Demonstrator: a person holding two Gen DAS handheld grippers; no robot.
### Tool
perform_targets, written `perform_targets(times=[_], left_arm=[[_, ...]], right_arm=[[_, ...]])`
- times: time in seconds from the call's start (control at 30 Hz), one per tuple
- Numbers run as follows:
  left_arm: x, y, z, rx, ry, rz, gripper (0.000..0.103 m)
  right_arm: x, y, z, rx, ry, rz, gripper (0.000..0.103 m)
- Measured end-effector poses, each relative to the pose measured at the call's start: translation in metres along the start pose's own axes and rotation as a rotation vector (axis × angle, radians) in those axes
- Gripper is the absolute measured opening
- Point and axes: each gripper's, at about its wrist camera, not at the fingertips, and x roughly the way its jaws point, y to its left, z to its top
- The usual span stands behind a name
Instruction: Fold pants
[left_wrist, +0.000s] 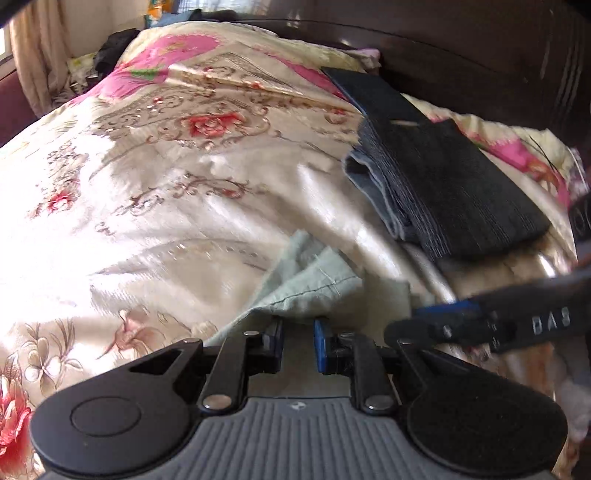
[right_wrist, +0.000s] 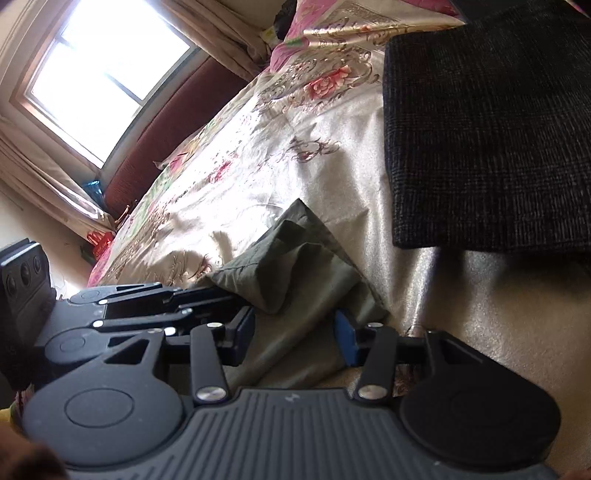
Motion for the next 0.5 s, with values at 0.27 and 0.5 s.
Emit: perform_targets(times=[0.27,0.5], left_arm=[[-0.006,0.022,0.003,-0.150,-0.054,0.053,0.035],[-0.063,0.005,-0.056,-0.081,-0.024,0.069,0.037]], right_arm=[[0.003,-0.004,0.003,0.056,-0.023,0.007,0.049],[-0.006,-0.005,0.004,0.109,-0.048,0.048,0.004]])
